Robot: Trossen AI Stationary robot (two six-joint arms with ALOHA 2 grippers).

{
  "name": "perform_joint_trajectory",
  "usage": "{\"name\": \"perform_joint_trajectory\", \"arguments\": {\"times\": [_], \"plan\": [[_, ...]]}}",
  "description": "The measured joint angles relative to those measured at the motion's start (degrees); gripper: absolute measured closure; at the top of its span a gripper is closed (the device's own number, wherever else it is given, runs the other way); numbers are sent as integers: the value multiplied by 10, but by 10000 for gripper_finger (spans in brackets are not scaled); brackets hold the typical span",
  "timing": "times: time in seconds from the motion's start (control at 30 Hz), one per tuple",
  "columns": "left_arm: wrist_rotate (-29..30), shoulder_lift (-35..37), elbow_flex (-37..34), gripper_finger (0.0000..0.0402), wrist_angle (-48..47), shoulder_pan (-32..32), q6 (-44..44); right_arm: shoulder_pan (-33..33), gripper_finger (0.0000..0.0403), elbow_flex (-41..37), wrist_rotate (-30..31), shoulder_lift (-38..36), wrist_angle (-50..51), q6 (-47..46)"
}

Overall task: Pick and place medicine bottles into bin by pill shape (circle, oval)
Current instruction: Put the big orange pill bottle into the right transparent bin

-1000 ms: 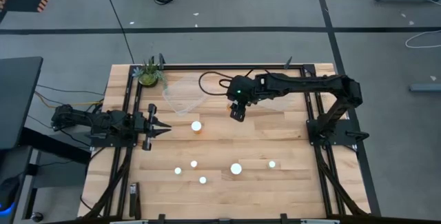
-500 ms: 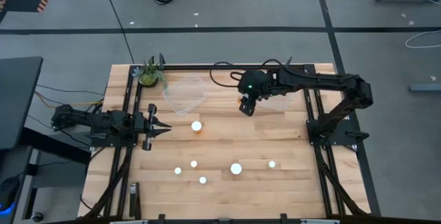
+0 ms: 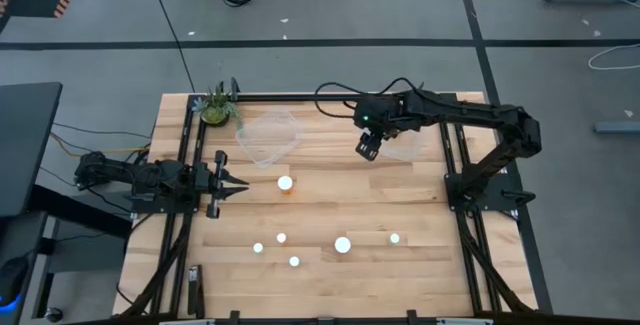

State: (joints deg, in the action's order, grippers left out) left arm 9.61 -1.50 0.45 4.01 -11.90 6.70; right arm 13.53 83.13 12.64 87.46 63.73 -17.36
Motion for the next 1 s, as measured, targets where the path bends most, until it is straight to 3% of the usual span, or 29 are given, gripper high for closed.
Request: {"name": "perform_joint_trajectory", "arguments": {"times": [1.0], "plan": [[0,0,0,343,0,0,0,91,175,-1,11,0,81,-30]]}}
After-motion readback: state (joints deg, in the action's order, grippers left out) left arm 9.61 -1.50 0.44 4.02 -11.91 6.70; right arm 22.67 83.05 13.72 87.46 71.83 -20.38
